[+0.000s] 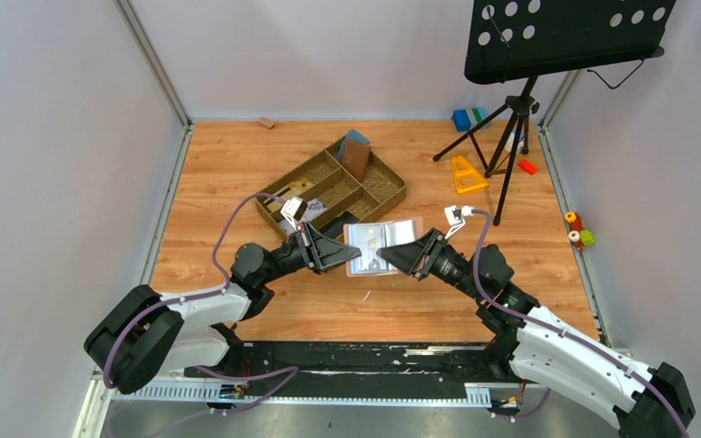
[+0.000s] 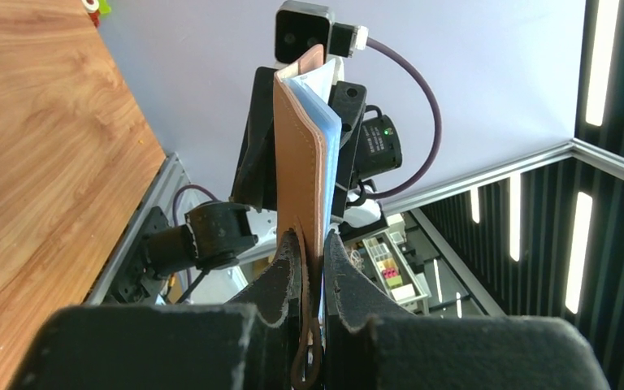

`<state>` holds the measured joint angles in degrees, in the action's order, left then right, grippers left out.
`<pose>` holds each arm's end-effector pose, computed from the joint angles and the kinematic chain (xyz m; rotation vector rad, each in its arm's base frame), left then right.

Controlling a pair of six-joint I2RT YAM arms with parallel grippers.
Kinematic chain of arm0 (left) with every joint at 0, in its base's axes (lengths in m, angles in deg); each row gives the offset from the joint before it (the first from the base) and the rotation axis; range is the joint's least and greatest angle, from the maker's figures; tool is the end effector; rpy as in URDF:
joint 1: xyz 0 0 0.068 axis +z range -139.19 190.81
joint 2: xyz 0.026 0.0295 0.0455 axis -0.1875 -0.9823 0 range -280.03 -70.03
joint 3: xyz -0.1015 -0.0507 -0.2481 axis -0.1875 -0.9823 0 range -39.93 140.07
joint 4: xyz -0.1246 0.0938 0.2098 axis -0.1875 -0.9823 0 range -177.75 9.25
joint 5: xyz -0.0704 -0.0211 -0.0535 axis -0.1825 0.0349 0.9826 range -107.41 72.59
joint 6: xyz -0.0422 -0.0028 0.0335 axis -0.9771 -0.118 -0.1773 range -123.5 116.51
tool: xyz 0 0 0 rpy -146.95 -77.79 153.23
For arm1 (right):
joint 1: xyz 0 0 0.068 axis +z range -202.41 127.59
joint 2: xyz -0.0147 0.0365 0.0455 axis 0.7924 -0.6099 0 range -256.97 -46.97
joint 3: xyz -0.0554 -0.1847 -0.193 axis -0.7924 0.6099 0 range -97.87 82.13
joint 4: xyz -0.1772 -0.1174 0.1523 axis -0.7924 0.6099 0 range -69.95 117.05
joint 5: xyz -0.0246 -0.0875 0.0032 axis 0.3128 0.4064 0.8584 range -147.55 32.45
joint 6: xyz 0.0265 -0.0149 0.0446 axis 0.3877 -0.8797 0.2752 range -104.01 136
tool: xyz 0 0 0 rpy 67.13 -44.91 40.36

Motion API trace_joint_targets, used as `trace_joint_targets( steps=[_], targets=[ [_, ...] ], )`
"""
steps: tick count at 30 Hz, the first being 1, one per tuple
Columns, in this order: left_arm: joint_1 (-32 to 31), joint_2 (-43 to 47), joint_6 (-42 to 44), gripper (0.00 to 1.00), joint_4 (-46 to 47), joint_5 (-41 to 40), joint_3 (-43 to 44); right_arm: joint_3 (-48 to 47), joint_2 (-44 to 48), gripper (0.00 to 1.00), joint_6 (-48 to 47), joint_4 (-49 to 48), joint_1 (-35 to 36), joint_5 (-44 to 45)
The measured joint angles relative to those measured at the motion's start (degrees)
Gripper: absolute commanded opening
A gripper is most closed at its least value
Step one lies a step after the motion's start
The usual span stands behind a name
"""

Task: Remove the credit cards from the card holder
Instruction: Remove the credit card from the card holder.

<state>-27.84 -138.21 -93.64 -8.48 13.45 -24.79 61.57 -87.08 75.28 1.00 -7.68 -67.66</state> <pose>0.1571 -0.1492 0.2333 -0.1318 1.6683 -2.1663 0.1221 0.1299 0.2572 0.0715 1.8100 1.5081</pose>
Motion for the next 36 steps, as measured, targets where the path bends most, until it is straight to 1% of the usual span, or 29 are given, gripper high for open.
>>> trace_joint_targets(
  steps=[1, 3, 7, 11, 18, 24, 31, 32, 33, 36],
  targets=[
    [0.0, -0.02, -0.13, 0.0, 0.07, 0.04, 0.0, -0.7, 0.04, 0.35, -0.76, 1.36, 0.11, 0.13],
    [0.02, -0.17, -0.42, 0.0, 0.31, 0.04, 0.0, -1.62, -0.09, 0.47, -1.66, 2.8, 0.11, 0.15],
    [1.07, -0.26, -0.98, 0.0, 2.29, -0.46, 0.0, -3.63, -0.74, 0.55, -5.05, 7.61, -0.85, 2.82],
    [1.49, -0.44, -1.31, 0.0, 3.65, -1.18, 0.0, -4.15, -1.09, 0.65, -6.64, 9.42, -1.18, 3.87],
    [1.57, -1.73, -3.02, 0.0, 5.27, -1.25, 0.0, -3.48, -0.63, 0.72, -7.34, 9.27, -1.42, 3.91],
    [1.55, -1.73, -2.97, 0.0, 6.73, -0.96, 0.0, -1.03, 0.28, 0.74, -6.54, 4.87, -1.81, 0.81],
    [1.57, -2.43, -2.49, 0.0, 7.26, -0.9, 0.0, -1.57, -4.11, 0.8, -5.42, 1.4, -1.92, -4.04],
    [1.62, -2.56, -2.38, 0.03, 7.23, -0.9, 0.0, -1.62, -4.85, 0.81, -5.09, 0.79, -2.05, -4.63],
    [1.62, -2.6, -2.29, 0.08, 7.23, -0.9, 0.0, -1.64, -5.68, 0.81, -4.63, -0.09, -2.16, -5.33],
    [1.73, -2.64, -2.14, 0.26, 7.58, -0.87, 0.0, -1.66, -8.57, 0.81, -2.49, -3.61, -2.38, -7.3]
  ],
)
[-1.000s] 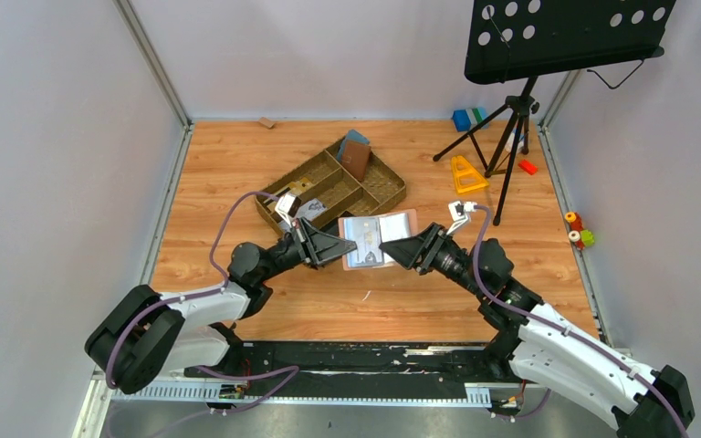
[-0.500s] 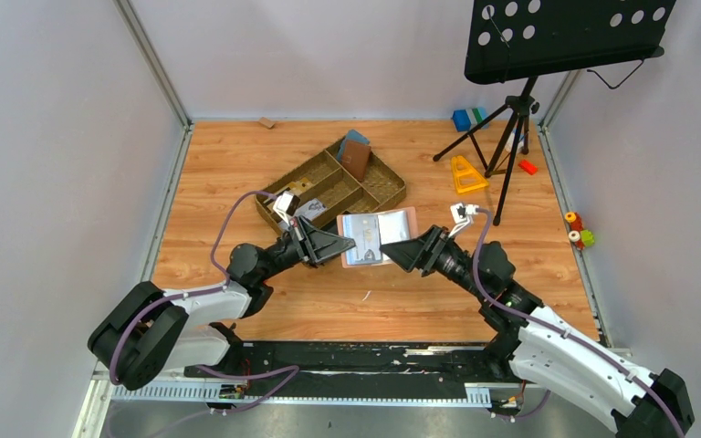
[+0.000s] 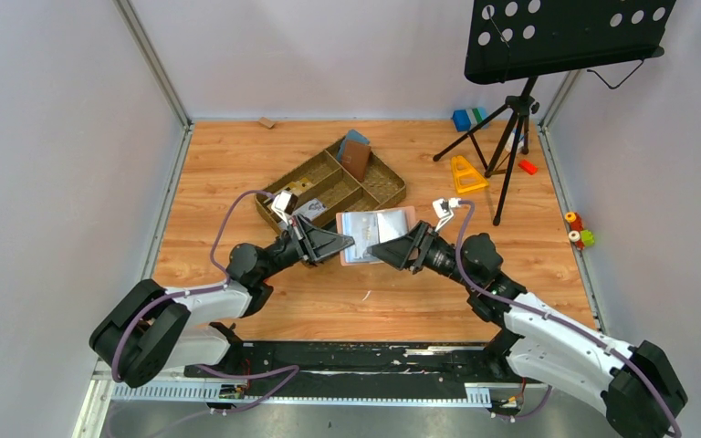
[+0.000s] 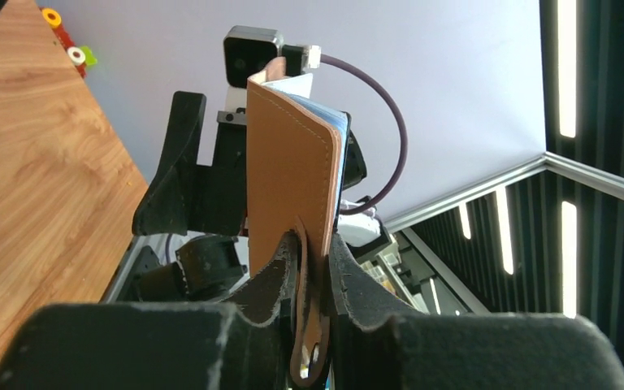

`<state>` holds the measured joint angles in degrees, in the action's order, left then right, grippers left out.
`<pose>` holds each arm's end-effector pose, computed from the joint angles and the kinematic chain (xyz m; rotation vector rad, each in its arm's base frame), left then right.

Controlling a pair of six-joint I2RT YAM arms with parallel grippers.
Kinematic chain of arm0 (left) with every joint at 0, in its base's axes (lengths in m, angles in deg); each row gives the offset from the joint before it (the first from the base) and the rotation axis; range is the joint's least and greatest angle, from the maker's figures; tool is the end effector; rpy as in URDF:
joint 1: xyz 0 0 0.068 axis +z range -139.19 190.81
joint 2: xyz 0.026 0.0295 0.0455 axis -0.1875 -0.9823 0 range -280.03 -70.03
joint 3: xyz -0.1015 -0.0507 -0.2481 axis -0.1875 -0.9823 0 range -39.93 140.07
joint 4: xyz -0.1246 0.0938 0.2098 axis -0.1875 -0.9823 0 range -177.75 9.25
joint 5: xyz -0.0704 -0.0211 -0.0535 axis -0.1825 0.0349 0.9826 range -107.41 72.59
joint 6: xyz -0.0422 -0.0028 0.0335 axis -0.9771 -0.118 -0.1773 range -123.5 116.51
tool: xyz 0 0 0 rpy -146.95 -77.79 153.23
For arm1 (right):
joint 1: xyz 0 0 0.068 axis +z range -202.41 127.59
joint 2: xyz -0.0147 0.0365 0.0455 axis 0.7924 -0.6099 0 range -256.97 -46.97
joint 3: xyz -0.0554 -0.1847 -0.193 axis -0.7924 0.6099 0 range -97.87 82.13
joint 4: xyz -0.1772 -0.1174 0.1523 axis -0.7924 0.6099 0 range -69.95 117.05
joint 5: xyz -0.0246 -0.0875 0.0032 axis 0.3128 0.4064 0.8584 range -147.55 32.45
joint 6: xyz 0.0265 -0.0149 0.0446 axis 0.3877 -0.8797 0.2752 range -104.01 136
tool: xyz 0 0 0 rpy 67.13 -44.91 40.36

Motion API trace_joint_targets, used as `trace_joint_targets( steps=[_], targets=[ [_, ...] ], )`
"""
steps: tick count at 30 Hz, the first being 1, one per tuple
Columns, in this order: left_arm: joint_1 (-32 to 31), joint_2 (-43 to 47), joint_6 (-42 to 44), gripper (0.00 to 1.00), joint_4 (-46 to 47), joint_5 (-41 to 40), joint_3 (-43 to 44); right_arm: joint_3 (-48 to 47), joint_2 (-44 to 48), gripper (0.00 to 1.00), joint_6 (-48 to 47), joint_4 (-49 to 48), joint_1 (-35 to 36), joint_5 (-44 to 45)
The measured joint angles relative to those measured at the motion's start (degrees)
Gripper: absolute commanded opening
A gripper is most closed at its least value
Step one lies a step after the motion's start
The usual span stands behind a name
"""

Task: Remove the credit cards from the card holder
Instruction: Remove the credit card from the card holder.

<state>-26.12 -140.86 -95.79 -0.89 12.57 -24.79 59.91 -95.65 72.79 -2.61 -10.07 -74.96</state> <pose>0.1624 -0.1445 0.2372 -0.1428 1.5640 -2.1919 0.1402 0.1424 0.2492 -0.0306 1.8849 1.5146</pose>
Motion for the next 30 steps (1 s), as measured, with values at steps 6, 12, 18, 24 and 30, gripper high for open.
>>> trace_joint_targets(
  steps=[6, 12, 18, 24, 30],
  targets=[
    [0.2, 0.02, 0.02, 0.35, 2.19, -0.63, 0.02, 0.09, -4.46, 0.77, 3.43, -4.7, -0.39, -3.43],
    [-1.16, 0.17, -0.59, 0.04, 4.74, 0.35, 1.49, 0.76, -4.68, 0.64, 3.04, -1.57, 0.28, -4.44],
    [-1.53, 0.28, -0.87, 0.0, 5.77, 1.03, 1.53, 0.79, -1.4, 0.61, 2.01, 4.31, 0.33, -2.43],
    [-1.6, -0.98, 0.7, 0.0, 5.38, 0.98, -0.66, 0.52, 3.69, 0.67, -1.22, 12.39, 0.35, 1.05],
    [-3.08, -7.32, 6.47, 0.0, 2.14, 0.63, -3.74, -0.2, 6.45, 0.73, -6.36, 25.9, 0.22, 5.66]
  ],
)
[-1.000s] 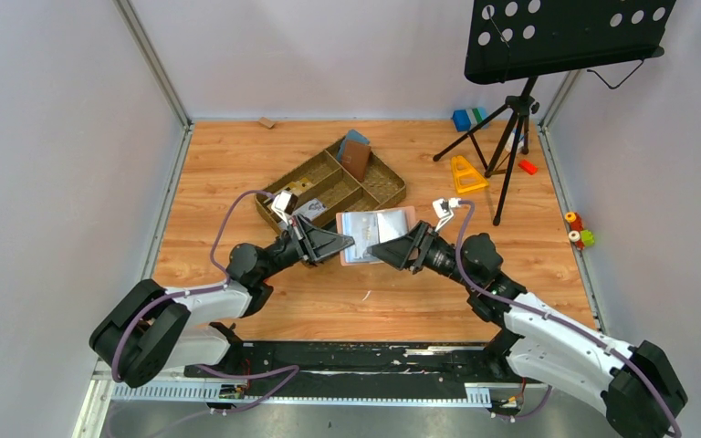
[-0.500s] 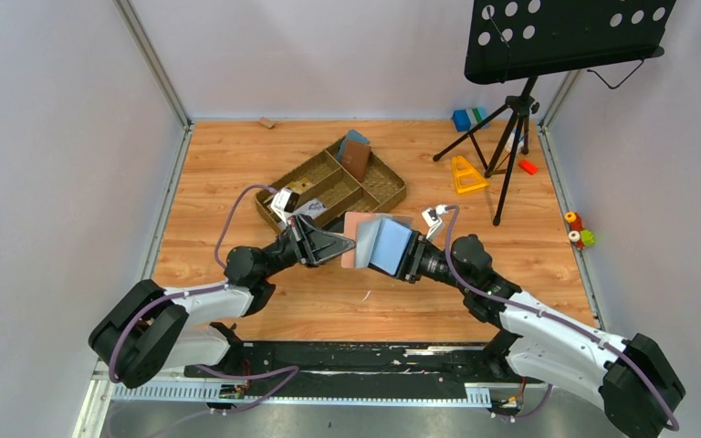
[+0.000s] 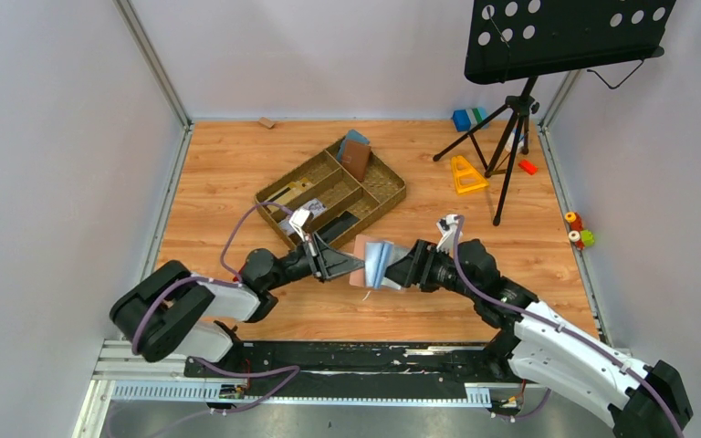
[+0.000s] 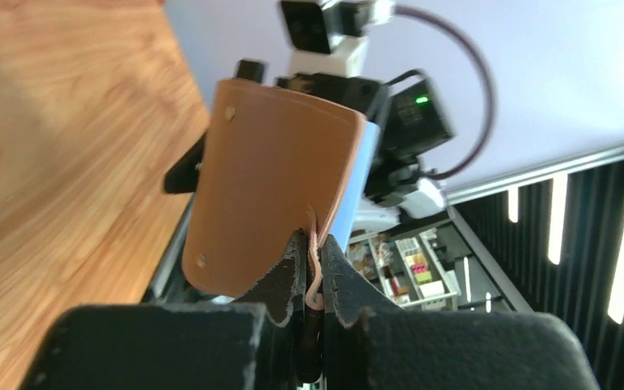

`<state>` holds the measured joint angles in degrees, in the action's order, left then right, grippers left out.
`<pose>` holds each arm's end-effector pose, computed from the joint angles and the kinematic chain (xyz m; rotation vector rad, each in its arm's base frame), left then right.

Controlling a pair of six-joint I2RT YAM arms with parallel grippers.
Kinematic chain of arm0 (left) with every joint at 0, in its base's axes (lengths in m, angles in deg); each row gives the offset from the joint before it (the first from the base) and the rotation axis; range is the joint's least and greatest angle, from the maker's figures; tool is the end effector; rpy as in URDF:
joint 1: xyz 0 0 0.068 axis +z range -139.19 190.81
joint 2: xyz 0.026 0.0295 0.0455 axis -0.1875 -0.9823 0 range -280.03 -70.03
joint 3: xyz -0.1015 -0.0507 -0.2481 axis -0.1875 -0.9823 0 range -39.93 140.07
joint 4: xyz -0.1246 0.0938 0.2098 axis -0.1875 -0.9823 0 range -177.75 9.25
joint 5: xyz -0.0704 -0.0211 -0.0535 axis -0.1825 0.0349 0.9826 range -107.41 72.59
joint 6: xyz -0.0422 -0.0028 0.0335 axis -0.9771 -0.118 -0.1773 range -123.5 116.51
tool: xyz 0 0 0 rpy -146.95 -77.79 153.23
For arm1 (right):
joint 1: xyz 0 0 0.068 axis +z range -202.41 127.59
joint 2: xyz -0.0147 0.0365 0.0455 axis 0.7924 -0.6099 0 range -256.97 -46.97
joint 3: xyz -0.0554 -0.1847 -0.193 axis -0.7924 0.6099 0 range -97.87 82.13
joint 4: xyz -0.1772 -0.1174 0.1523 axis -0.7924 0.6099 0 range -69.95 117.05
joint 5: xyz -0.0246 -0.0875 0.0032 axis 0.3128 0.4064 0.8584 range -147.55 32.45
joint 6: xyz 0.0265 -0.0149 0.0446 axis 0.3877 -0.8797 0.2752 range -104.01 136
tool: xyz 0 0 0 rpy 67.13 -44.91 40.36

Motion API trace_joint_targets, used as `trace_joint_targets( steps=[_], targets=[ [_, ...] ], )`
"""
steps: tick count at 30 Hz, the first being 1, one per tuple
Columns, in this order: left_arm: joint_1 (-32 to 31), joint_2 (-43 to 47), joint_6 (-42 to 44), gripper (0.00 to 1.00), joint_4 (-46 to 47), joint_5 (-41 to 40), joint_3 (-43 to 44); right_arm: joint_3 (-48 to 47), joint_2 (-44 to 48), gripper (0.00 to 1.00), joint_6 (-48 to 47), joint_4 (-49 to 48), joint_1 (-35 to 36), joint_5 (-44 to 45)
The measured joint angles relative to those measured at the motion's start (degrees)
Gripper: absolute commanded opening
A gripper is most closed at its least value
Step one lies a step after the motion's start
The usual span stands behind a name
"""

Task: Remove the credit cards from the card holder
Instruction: Remove the credit card from the card holder.

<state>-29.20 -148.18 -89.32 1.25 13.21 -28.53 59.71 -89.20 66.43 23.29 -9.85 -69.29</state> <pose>0.1557 -0.1545 0.1979 -0.0967 1.7301 -2.1044 0.1243 0.1242 0.2217 0.0017 2.1904 1.2030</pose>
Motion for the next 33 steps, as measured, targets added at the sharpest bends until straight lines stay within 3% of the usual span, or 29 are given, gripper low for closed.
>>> trace_joint_targets(
  steps=[4, 12, 17, 21, 24, 28, 33],
  targets=[
    [-2.08, -7.89, 3.48, 0.0, -0.48, -0.11, -0.04, -0.96, -2.05, 0.74, -2.71, 5.07, 0.02, 0.33],
    [-3.06, -28.0, 6.21, 0.0, 2.12, 0.96, -0.55, -0.26, -9.97, 0.73, -4.7, 4.63, 0.0, -1.38],
    [-3.15, -28.85, 8.63, 0.19, 3.15, 1.09, -1.51, 0.42, -14.05, 0.69, -5.79, 3.65, 0.0, -1.79],
    [-3.15, -30.08, 9.81, 0.33, 4.28, 2.03, -1.49, 1.44, -16.2, 0.57, -6.16, 2.21, 0.0, -2.45],
    [-3.15, -30.62, 10.34, 0.43, 4.87, 2.29, -1.42, 2.1, -17.79, 0.54, -6.27, 1.29, 0.0, -3.3],
    [-3.15, -30.47, 10.36, 0.51, 4.87, 2.34, -1.44, 2.45, -19.8, 0.51, -6.23, -0.74, 0.0, -4.61],
    [-3.15, -30.12, 10.27, 0.54, 4.81, 2.47, -1.51, 2.73, -20.83, 0.49, -6.23, -2.27, 0.0, -5.81]
  ],
)
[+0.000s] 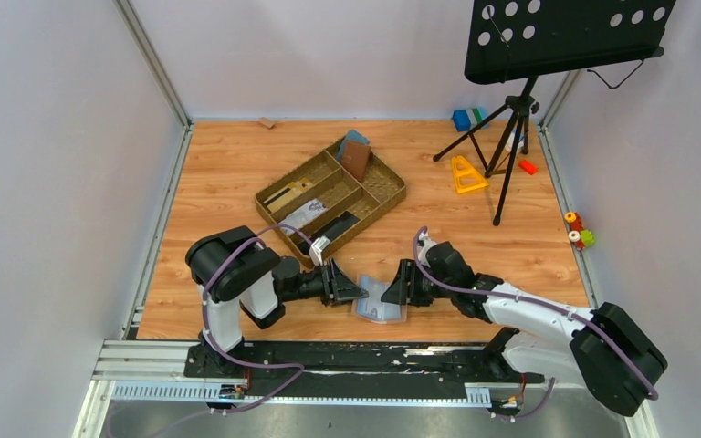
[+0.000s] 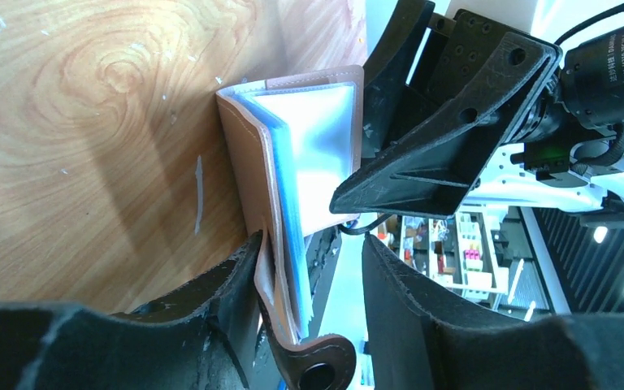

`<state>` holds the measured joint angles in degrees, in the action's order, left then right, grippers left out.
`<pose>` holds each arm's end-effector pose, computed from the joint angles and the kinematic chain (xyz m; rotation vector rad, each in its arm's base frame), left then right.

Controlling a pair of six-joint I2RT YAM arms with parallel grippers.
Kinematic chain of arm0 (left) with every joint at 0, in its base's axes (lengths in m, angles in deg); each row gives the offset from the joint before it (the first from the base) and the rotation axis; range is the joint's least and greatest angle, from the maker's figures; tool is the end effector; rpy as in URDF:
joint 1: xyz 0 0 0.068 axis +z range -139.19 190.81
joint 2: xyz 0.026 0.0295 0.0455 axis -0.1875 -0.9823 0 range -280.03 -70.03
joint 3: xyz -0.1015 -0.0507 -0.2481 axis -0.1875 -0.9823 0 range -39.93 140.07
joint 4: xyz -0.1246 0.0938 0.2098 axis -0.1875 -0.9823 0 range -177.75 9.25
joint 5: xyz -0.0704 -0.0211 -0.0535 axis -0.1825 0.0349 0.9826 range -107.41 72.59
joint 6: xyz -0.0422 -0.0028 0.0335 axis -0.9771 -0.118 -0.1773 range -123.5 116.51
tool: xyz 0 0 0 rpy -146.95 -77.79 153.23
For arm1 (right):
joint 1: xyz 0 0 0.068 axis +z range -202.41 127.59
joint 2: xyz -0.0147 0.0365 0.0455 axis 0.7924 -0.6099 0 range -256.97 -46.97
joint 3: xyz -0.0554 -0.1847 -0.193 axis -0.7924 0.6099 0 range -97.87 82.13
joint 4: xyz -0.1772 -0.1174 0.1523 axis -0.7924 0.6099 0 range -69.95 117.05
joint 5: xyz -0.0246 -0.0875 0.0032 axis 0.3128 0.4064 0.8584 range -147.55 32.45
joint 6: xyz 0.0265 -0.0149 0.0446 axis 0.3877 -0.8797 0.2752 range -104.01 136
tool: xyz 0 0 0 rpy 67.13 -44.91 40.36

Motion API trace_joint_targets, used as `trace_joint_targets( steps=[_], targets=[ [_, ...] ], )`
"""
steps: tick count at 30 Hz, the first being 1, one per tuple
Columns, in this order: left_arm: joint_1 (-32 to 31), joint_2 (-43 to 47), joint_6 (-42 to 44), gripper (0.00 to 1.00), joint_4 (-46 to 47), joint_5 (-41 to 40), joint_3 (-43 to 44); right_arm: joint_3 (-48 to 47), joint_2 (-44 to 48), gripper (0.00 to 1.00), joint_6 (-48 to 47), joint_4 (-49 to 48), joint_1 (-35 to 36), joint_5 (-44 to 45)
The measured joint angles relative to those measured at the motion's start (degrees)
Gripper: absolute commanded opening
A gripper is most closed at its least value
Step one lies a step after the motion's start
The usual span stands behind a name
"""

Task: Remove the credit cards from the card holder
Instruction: Remove the credit card from the card holder.

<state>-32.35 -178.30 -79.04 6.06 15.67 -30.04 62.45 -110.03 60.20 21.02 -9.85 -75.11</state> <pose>0.1530 -0.1703 0.0922 -0.1004 2.2320 -1.8529 0.1377 0.1412 0.1487 -0.1303 2.5733 1.0321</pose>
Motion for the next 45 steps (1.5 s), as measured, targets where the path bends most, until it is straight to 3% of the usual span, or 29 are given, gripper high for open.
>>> trace_joint_targets(
  steps=[3, 5, 7, 11, 14, 20, 24, 26, 29, 32, 39, 45],
  targets=[
    [-0.31, 0.33, -0.02, 0.51, -0.02, 0.04, 0.0, 0.24, -0.02, 0.48, 0.04, -0.94, 0.0, -0.5],
    [-0.98, 1.03, -0.02, 0.35, -0.28, 0.37, 0.02, 0.26, -0.02, 0.47, 0.07, -1.44, 0.0, -0.66],
    [-1.53, 1.73, 0.07, 0.24, -0.92, 0.7, 0.02, 0.5, -0.02, 0.46, 0.09, -2.08, 0.0, -0.85],
    [-1.86, 3.08, 0.52, 0.21, -2.82, 1.01, 0.17, 1.38, -0.02, 0.44, 0.24, -2.38, 0.0, -1.01],
    [-1.86, 4.92, 1.51, 0.1, -6.16, 0.98, 0.72, 1.9, -0.02, 0.43, 0.31, -2.6, 0.0, -1.07],
    [-2.12, 10.34, 4.0, 0.06, -14.01, 0.74, 1.25, 2.36, 0.07, 0.44, 0.5, -3.28, 0.0, -1.07],
    [-2.25, 18.58, 8.9, 0.02, -28.15, -0.13, 3.85, 4.37, 0.11, 0.44, 0.5, -3.98, 0.0, -0.79],
    [-2.4, 24.11, 13.27, 0.02, -40.19, -2.45, 6.8, 5.79, 0.98, 0.5, 0.83, -5.57, 0.0, -0.72],
    [-2.51, 31.26, 19.71, 0.02, -57.35, -6.54, 11.65, 8.48, 3.85, 0.66, 1.66, -8.7, 0.0, -0.76],
    [-2.47, 35.23, 24.52, 0.0, -69.35, -9.4, 15.5, 11.26, 7.13, 0.76, 2.45, -12.74, 0.0, -1.22],
    [-2.38, 33.44, 26.91, 0.0, -76.11, -9.2, 16.85, 13.4, 8.13, 0.77, 2.93, -19.21, 0.0, -2.05],
    [-2.25, 31.21, 26.8, 0.0, -74.66, -7.93, 16.94, 13.07, 2.91, 0.6, 3.74, -22.47, 0.0, -2.93]
  ],
)
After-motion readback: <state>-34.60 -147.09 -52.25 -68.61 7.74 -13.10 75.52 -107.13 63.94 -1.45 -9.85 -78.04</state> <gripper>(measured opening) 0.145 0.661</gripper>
